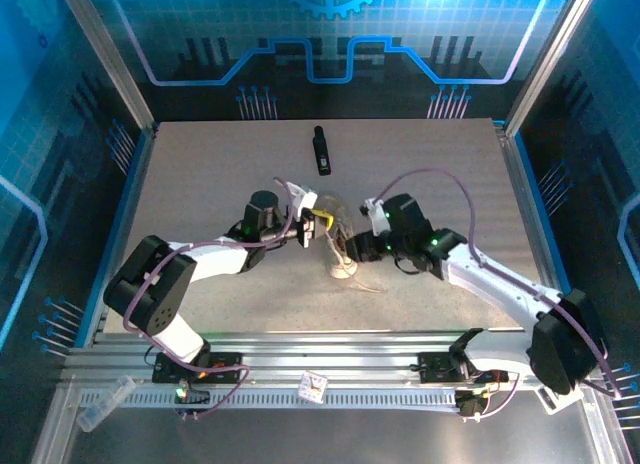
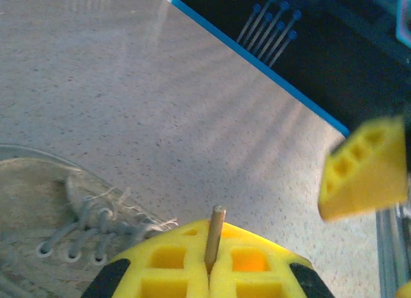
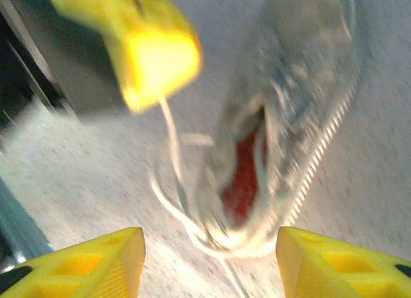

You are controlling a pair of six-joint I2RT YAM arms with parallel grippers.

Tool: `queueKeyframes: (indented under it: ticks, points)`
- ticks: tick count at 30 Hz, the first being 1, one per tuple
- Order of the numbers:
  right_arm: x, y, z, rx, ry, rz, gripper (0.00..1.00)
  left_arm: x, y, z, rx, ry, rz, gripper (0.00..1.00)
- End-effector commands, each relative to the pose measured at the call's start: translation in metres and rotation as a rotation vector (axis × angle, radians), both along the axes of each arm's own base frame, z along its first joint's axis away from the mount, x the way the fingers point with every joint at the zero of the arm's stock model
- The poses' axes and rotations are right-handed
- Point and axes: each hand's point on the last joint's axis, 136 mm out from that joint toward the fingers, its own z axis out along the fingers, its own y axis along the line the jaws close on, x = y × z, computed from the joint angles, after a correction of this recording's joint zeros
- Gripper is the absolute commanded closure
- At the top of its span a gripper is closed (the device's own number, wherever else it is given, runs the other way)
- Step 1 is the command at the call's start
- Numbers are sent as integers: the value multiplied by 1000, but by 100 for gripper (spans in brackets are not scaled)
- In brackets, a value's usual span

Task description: Tie the shoes

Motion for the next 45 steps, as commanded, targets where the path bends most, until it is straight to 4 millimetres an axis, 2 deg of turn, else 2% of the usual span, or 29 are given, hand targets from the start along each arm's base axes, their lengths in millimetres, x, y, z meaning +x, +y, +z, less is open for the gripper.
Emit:
queueKeyframes:
  ticks: [1,4,9,15,19,21,22,23,25,26,27,30,34,37,41,45]
  points:
    - [-16,-10,-32,-111,-15,1,42,16,1,9,-72,54,51,100]
    - [-27,-3,-52,-196,-42,60,40,25,6,4,-94,102,99,100]
    - [-29,12,-73,-303,-58,125,38,32,12,1,-119,153,138,100]
    - [-26,9,-106,-468,-34,87,35,31,12,0,-116,163,135,100]
    - [-27,14,-125,-500,-11,92,35,30,13,-1,-117,162,133,100]
    - [-30,16,-134,-516,9,98,42,30,14,0,-117,162,135,100]
    - [-33,16,-136,-525,18,99,51,30,14,-1,-118,164,135,100]
    - [-34,15,-136,-528,20,93,64,30,15,0,-119,162,135,100]
    - [-37,10,-131,-533,2,76,88,31,18,4,-122,157,137,100]
    - [-37,6,-125,-529,-14,64,95,32,20,8,-124,149,140,100]
    - [-36,2,-118,-529,-30,45,98,33,22,11,-124,143,143,100]
    - [-35,-15,-91,-513,-91,-2,100,34,28,27,-101,106,149,100]
    - [-28,-36,-43,-437,-171,-61,100,36,39,49,-57,48,168,100]
    - [-18,-50,-10,-375,-205,-107,100,37,51,57,-46,37,196,100]
    - [2,-63,23,-328,-229,-137,100,42,79,55,-13,90,290,100]
    - [31,-70,31,-321,-190,-129,100,41,117,42,33,189,411,100]
